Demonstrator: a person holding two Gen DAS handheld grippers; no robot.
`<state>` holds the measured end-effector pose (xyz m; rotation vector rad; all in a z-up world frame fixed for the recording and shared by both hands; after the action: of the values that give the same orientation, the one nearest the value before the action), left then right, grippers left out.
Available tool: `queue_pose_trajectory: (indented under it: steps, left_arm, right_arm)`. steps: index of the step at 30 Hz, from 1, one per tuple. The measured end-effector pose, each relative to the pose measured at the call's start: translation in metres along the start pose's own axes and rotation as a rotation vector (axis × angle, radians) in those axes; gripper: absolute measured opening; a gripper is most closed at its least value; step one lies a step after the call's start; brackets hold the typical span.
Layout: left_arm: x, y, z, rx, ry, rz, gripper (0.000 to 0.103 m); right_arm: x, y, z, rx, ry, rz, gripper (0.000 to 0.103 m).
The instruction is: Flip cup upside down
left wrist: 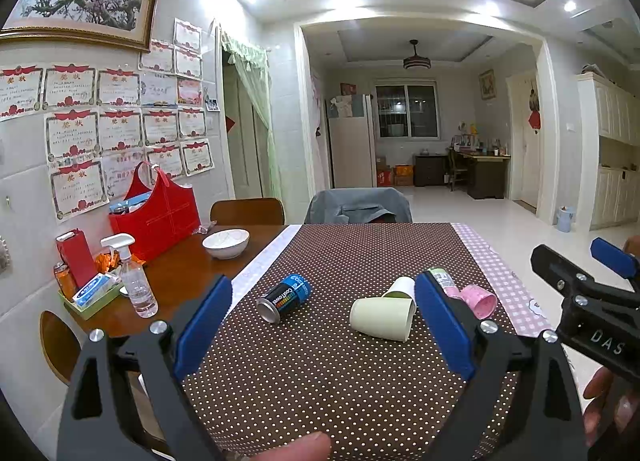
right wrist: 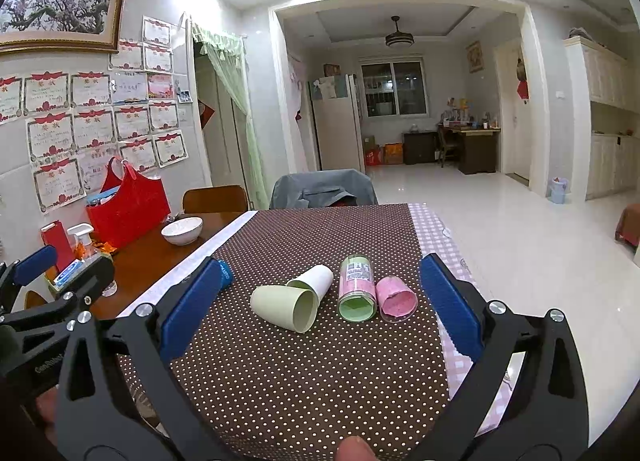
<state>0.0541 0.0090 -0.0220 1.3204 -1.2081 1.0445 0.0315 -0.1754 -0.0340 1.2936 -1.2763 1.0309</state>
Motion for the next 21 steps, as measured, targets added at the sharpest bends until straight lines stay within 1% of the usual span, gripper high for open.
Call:
queue_pose_trajectory:
  steps: [21]
  left_arm:
    - [-0.0012, -0.0030, -0.0010, -0.004, 0.006, -0.008, 0.091]
  right_arm:
    - [-0.0011, -0.0022, -0.0007, -0.001, 0.007, -0.006, 0.097]
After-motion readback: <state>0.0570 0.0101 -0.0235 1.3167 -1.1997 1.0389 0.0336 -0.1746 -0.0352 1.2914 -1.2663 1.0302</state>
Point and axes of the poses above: each gripper's, at about its wrist camera, not at the fingertips, and y roughly against the way its jaws point, z to its right, x to its top, the point moved 5 cm from there along -y, roughly the way its jaws point, and after that the axes turned 9 degrees about z, right-handed, at the moved point
